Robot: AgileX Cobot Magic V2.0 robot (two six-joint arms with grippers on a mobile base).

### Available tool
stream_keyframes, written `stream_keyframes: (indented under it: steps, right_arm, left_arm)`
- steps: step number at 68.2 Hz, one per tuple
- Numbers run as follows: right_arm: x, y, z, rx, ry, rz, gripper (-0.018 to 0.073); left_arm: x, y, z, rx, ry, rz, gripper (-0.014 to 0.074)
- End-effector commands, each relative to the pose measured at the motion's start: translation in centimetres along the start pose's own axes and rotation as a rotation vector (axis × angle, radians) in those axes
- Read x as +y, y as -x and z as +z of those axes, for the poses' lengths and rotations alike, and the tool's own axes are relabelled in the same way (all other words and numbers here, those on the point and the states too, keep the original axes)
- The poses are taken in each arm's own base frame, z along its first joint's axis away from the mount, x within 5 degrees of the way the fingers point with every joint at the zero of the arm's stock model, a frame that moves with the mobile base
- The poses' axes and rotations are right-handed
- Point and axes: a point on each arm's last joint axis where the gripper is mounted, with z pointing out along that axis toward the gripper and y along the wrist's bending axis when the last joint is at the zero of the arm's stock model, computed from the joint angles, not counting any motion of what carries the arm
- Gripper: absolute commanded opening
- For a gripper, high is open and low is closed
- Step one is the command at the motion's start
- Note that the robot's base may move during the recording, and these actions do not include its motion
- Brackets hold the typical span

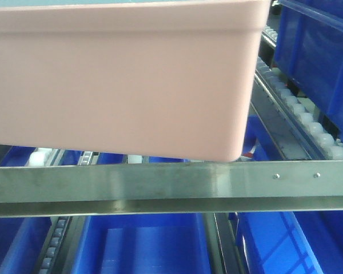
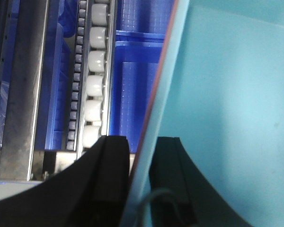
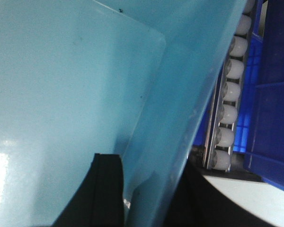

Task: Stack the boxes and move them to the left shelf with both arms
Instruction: 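Advance the held bins over the roller-track shelf with both grippers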

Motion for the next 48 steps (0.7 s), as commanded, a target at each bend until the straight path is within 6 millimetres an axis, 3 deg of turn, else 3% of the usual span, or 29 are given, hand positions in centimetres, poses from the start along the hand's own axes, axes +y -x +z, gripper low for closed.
stream_keyframes:
  steps: [1,48]
  right_arm:
    - [1.46,1.99,-3.13,-0.217,0.214,0.056,0.0036]
    - [1.46,1.99,-3.13,-0.217,0.214,0.056,0.0036]
  left_arm:
    - [-2.54,2.04,-3.51,-0.190,-0.275,-0.056,-0.0003]
    - [-2.54,2.04,-3.51,-0.190,-0.275,-0.056,-0.0003]
